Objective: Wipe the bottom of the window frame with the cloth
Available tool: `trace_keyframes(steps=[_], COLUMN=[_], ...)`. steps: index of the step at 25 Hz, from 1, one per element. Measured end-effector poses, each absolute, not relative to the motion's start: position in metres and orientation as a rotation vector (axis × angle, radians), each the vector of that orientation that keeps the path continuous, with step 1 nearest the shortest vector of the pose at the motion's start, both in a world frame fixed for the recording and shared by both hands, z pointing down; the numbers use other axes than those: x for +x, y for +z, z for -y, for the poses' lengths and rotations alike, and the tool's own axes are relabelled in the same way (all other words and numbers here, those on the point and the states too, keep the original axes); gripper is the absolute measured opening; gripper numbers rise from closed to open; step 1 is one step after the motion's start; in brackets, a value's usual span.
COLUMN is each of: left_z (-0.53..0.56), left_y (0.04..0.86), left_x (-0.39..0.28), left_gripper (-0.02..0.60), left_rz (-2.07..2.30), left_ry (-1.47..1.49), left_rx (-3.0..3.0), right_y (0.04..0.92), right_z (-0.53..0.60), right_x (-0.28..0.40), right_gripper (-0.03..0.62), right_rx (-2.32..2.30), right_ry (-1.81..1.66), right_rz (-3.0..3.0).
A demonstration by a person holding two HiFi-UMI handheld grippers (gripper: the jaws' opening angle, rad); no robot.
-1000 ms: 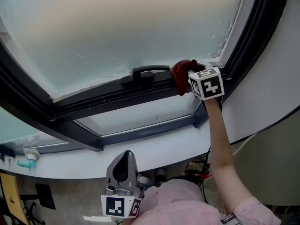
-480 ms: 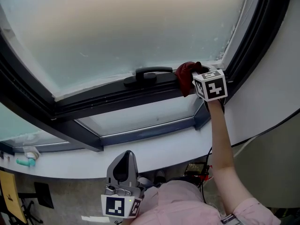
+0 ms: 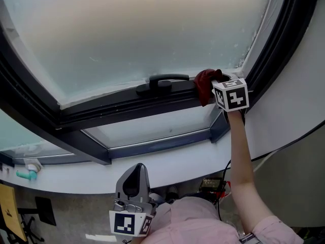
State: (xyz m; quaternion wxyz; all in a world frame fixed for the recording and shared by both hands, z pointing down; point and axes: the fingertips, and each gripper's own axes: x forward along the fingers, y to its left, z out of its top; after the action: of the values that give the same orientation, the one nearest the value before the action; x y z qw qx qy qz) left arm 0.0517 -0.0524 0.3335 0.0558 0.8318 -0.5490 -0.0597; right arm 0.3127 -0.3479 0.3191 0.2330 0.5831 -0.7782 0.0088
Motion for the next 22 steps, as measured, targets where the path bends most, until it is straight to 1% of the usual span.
trace_keyframes(steps=[7, 22], left_z=[0.054, 0.054], left_y=[0.334, 0.336], left_x=[0.051, 0.048], left_gripper=[-0.005, -0.005], left_rz=[1.667, 1.685], left_ry=[-0.181, -0.183], left_rx=[2.521, 2.500], right_y=[0.319, 0.320], right_z=[0.349, 0.352], right_x=[0.314, 0.343], right_gripper=[0.067, 0.067], right_rx=[1.600, 1.676], right_ry=[0.037, 0.070], right_rz=[2.149, 2.124])
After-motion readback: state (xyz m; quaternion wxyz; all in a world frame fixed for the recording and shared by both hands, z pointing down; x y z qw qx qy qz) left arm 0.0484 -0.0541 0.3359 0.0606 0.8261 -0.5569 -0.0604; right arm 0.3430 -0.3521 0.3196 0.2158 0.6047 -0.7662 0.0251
